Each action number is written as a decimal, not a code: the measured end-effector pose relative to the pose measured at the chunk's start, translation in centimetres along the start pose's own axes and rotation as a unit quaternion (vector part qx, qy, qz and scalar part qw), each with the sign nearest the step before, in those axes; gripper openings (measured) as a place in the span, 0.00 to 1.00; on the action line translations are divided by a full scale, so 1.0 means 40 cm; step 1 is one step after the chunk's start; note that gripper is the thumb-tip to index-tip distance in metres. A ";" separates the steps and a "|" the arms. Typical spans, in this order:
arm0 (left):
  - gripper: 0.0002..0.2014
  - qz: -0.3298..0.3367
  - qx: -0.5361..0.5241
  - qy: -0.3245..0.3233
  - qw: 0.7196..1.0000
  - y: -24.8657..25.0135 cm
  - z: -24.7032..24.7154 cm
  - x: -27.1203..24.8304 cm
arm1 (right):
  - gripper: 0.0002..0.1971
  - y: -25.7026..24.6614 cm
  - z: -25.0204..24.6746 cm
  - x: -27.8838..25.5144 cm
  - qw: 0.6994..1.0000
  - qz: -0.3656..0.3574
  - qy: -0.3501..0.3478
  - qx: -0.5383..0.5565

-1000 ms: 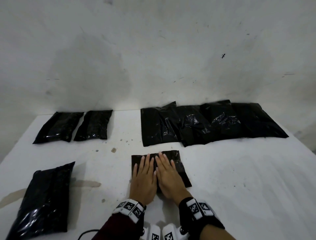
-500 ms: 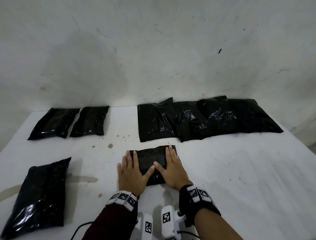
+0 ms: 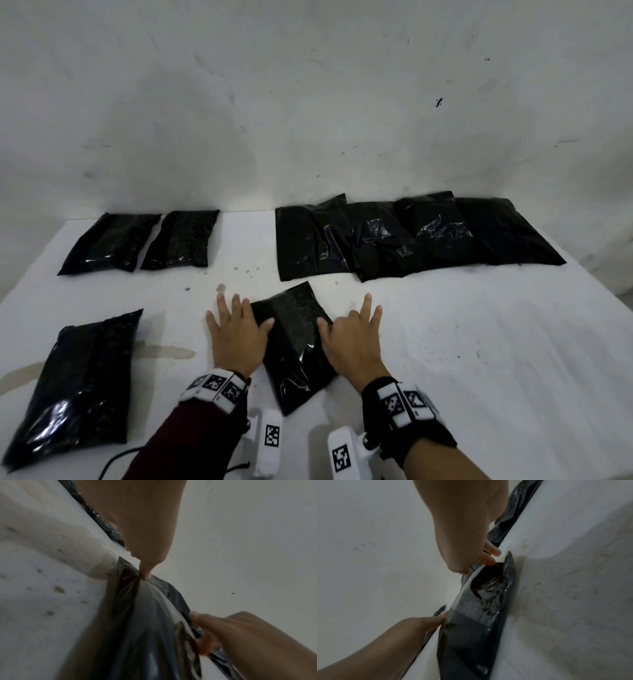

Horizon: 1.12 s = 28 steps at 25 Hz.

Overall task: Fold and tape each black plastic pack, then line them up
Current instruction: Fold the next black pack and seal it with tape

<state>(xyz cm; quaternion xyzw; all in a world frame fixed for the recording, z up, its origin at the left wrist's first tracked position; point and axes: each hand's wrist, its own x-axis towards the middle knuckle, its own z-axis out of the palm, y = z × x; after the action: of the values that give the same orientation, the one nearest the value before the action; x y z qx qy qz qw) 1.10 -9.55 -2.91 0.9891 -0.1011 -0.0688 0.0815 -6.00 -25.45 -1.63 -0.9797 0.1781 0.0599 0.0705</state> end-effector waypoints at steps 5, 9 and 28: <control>0.31 0.030 -0.211 0.033 0.976 0.079 0.078 -0.066 | 0.25 -0.061 0.040 0.051 0.977 -0.154 -0.016 0.145; 0.43 0.053 -0.225 0.071 0.970 0.072 0.125 -0.061 | 0.24 -0.054 0.082 0.059 0.971 -0.197 -0.012 0.133; 0.21 -0.063 -0.282 0.136 0.948 0.002 0.122 -0.075 | 0.36 0.010 0.077 0.017 0.983 -0.042 0.056 0.169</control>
<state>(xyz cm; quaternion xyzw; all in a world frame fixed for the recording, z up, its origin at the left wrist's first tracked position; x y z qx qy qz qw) -2.56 -9.71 -7.31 0.9302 -0.0028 0.0356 0.3653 -5.82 -25.58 -4.81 -0.9620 0.1481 -0.0294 0.2277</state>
